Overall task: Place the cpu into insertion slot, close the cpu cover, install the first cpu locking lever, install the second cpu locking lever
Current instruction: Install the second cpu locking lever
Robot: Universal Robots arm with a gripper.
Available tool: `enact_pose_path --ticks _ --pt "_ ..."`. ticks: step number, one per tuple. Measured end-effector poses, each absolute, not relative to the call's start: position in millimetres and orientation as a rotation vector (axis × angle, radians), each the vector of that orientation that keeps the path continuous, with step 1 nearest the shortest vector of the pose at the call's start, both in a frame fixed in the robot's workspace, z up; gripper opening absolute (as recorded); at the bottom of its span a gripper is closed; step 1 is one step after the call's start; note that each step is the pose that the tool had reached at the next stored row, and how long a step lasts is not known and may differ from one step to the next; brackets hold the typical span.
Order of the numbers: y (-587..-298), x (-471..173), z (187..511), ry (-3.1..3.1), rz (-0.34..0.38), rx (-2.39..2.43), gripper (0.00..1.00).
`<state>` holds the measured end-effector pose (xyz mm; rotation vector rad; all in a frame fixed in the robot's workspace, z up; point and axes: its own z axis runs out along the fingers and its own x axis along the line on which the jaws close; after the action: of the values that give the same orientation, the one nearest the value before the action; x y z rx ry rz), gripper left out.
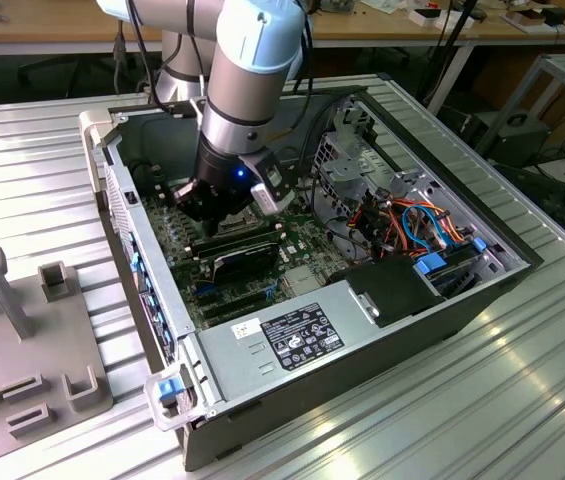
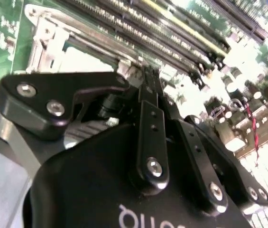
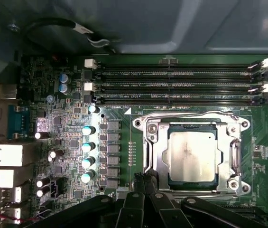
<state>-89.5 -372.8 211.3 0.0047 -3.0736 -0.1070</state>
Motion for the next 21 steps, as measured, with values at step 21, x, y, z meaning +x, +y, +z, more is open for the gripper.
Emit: enact_pose_path --ticks 21 --pt "-371.1 -87.8 259.1 -3.066 -0.100 0.169 0.11"
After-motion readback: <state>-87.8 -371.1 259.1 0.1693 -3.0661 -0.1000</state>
